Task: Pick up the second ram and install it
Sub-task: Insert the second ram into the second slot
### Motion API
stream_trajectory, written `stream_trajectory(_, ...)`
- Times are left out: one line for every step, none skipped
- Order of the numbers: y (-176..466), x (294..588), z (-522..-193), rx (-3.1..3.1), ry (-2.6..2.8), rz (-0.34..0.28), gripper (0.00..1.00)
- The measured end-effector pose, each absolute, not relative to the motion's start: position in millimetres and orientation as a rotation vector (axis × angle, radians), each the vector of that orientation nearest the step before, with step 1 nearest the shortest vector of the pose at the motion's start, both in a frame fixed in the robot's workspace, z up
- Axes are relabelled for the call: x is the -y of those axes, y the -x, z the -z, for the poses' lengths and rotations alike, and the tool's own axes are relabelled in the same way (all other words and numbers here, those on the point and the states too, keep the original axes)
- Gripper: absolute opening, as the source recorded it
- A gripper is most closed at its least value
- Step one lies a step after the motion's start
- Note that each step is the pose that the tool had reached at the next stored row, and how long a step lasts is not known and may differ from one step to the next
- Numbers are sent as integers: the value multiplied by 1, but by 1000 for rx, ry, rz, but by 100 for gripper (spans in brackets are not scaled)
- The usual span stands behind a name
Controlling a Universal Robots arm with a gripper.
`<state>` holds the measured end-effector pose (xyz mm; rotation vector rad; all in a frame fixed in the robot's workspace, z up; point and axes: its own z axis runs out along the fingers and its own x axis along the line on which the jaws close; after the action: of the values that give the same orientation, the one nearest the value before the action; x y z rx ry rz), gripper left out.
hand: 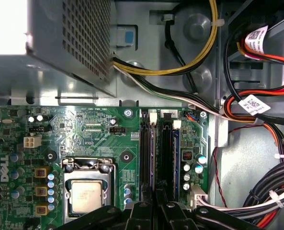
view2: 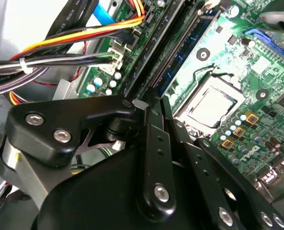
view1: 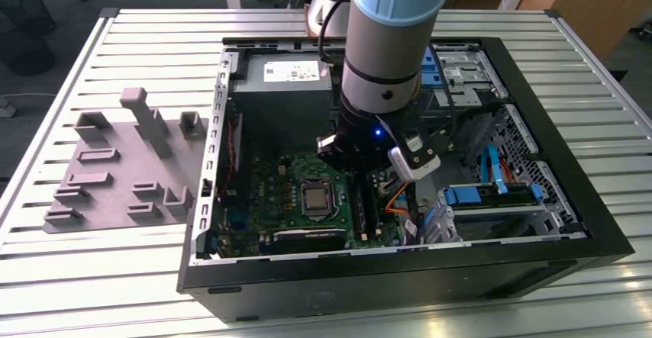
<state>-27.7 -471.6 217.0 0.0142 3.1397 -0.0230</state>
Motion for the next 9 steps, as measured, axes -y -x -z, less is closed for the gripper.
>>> stream_trajectory(28,472,-218,-3140,-14,22,14)
stream_trajectory(28,472,-218,-3140,-14,21,14)
stream_trajectory(28,472,-218,-3140,-14,21,14)
stream_trajectory(28,472,-218,-3140,-16,21,14)
stream_trajectory(28,472,-217,-3140,-18,22,14)
stream_trajectory(28,472,-217,-3140,-22,22,14)
stream_trajectory(28,472,-217,-3140,-27,22,14)
stream_trajectory(28,472,-217,-3140,-32,22,14)
stream_trajectory(28,472,-217,-3140,-36,22,14)
